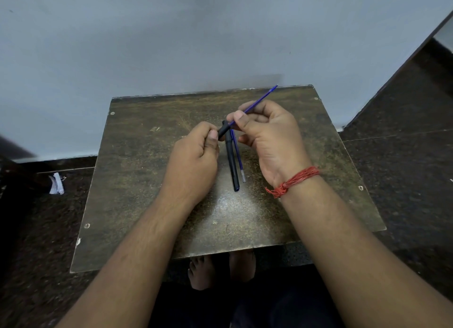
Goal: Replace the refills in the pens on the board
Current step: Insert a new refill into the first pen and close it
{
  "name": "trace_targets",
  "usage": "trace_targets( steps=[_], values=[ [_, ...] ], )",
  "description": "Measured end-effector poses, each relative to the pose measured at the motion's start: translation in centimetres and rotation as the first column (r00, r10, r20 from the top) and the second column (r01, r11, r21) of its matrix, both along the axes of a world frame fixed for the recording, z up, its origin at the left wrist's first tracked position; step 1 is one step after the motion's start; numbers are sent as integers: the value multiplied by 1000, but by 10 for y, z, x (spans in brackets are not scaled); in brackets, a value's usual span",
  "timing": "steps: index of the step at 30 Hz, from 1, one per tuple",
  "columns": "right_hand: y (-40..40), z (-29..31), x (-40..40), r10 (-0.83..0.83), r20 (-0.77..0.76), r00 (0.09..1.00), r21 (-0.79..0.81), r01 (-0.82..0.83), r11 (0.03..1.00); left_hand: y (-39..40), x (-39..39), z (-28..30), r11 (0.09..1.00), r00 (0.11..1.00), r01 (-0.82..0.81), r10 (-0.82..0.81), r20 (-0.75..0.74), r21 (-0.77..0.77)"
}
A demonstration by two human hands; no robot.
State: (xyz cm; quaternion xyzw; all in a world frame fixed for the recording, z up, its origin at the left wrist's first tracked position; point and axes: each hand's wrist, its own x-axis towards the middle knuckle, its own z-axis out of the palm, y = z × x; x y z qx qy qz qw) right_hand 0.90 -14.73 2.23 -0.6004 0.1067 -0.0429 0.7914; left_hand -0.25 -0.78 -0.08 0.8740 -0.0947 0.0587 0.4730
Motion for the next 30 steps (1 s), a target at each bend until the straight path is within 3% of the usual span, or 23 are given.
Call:
trace_targets(
  steps=[6,15,21,30],
  values=[
    [3,-4,1,67,37,997,-113,-62,992,0,1,0,999,1000,-8,9,5,-31],
    [-4,0,0,-101,46,994,-106,105,989,-1,0,1,1000,1000,8,-8,12,-14],
    [-2,-1,0,-62,68,996,-212,75,974,-1,-1,2,1000,1000,10,-10,0,-24],
    [-4,-3,0,-26,21,999,-232,30,972,0,-2,1,1000,1000,1,-1,-14,-20]
  ],
)
